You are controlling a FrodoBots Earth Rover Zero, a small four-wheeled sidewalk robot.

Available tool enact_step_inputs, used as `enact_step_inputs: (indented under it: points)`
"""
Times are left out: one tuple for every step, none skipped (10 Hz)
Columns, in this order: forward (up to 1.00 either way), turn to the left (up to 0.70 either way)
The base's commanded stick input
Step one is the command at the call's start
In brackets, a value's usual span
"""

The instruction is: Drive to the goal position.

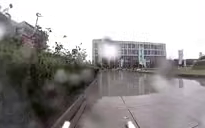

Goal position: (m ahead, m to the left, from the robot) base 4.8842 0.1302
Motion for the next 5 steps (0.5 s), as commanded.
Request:
enact_step_inputs:
  points:
    - [0.7,0.03]
    - [0.7,0.0]
    - [0.7,0.0]
    - [0.7,0.0]
    - [0.7,0.0]
